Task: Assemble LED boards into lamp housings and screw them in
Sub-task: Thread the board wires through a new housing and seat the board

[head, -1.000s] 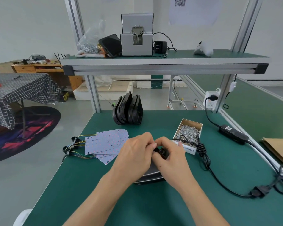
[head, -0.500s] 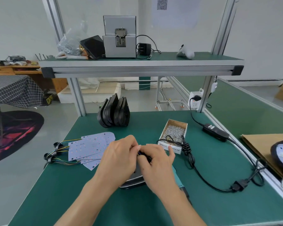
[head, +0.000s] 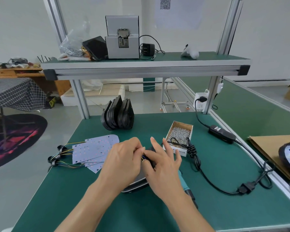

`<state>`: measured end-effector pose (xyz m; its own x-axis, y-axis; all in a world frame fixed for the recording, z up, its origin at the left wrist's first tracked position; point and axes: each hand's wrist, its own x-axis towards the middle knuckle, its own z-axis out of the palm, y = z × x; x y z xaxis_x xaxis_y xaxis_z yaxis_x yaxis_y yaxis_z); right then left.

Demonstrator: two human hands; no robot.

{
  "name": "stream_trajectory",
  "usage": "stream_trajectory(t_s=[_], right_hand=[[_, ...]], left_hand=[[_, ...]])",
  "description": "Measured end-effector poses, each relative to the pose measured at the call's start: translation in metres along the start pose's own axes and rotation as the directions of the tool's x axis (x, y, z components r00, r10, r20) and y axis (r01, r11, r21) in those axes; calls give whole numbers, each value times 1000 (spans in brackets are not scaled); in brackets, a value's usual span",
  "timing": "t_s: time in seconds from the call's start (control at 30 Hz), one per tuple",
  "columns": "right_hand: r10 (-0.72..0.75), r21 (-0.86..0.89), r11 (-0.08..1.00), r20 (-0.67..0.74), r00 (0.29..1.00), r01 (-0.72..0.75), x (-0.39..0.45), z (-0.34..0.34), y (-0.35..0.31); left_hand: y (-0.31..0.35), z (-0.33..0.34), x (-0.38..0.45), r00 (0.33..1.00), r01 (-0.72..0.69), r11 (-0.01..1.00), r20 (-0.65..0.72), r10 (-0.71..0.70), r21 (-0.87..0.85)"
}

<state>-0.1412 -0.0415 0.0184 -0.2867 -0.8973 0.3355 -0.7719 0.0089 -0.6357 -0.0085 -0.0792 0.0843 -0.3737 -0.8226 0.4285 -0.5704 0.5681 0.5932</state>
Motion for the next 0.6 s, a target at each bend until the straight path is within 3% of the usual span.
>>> stream_trajectory(t_s=[0.17,0.37,0.6], right_hand=[[16,65,998,44,999,-18,0,-5,-6],[57,443,892,87,995,-90,6,-20,-18],[102,536,831,118,988,-150,5,-21,-25]], left_hand=[[-4,1,-1,1000,3,1000,-21,-4,-23],[-9,-6,2,1000,17,1000,-19,-18,-18],[-2,-12,3,998,-4,998,-57,0,-66]])
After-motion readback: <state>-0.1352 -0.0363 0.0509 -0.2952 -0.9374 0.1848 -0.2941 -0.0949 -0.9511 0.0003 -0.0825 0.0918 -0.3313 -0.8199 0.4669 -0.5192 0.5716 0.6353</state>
